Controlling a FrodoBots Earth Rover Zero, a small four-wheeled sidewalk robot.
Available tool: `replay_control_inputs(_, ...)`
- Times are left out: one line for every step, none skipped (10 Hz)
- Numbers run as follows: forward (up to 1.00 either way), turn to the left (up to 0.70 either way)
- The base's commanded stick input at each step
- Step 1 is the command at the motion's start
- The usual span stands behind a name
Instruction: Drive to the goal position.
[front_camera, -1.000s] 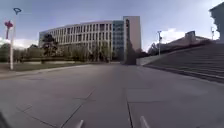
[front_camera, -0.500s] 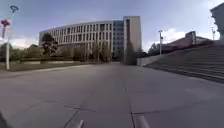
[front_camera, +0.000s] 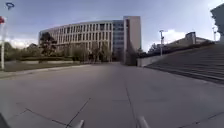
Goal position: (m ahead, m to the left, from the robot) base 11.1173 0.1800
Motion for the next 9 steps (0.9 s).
replay_control_inputs(1.00,0.00)
replay_control_inputs(1.00,0.00)
replay_control_inputs(1.00,0.00)
replay_control_inputs(1.00,0.00)
replay_control_inputs(1.00,0.00)
replay_control_inputs(1.00,0.00)
replay_control_inputs(1.00,0.00)
replay_control_inputs(1.00,0.00)
replay_control_inputs(1.00,0.00)
